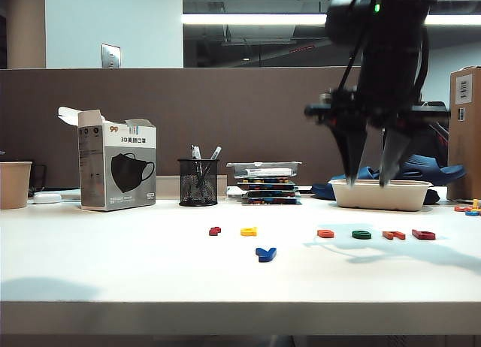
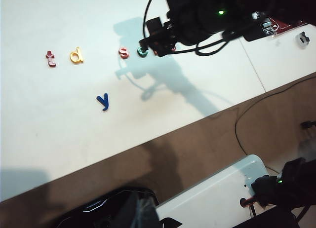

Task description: Select the appropriate letters from the row of letter magnets placed on the table to arrange into the word "yes".

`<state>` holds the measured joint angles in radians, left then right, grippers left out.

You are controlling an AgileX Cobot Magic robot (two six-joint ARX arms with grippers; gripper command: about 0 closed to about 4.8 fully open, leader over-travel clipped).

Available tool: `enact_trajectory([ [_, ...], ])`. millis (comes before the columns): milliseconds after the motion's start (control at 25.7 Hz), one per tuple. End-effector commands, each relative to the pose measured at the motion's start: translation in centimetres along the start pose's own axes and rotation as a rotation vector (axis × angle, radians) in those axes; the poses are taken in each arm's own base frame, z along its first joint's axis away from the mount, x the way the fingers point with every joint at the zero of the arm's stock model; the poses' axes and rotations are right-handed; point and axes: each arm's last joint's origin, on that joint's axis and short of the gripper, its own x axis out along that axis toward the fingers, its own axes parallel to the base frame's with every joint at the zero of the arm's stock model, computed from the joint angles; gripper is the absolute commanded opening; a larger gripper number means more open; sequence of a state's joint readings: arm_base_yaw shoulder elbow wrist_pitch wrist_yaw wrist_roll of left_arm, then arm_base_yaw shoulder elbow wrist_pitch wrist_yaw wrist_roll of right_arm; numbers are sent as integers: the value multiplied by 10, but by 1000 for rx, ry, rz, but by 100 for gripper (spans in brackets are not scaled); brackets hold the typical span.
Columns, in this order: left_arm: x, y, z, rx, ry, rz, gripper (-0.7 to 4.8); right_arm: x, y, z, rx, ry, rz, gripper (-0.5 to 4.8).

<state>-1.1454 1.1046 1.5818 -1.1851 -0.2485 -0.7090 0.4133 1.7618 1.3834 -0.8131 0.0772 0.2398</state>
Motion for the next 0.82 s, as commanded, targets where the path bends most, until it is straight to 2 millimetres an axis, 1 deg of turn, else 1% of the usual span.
enact_trajectory([
  [39, -2, -1, 1, -6, -12, -15, -6, 16, -1, 0, 6, 49, -1, 217],
  [78, -2, -1, 1, -6, -12, -15, -6, 21, 0, 0, 7, 79, 11, 217],
  [194, -2, -1, 1, -6, -12, -15, -6, 25, 1, 8, 10, 130, 20, 217],
  [272, -2, -1, 1, -6, -12, -15, -6, 24, 2, 19, 12, 143, 15, 218],
  [388, -2, -1, 1, -6, -12, -15, -6, 15, 3, 37, 18, 137, 15, 217],
  [466, -2, -1, 1, -6, -12, -15, -6, 13, 6, 47, 18, 141, 17, 217],
  [583, -2, -1, 2, -7, -13, -14, -6, 17, 6, 52, 20, 189, 20, 216],
  [699, -2, -1, 1, -6, -12, -14, -6, 26, 5, 55, 29, 281, 28, 217],
  [816, -2, -1, 1, -6, -12, -15, -6, 26, 4, 56, 31, 288, 22, 216],
])
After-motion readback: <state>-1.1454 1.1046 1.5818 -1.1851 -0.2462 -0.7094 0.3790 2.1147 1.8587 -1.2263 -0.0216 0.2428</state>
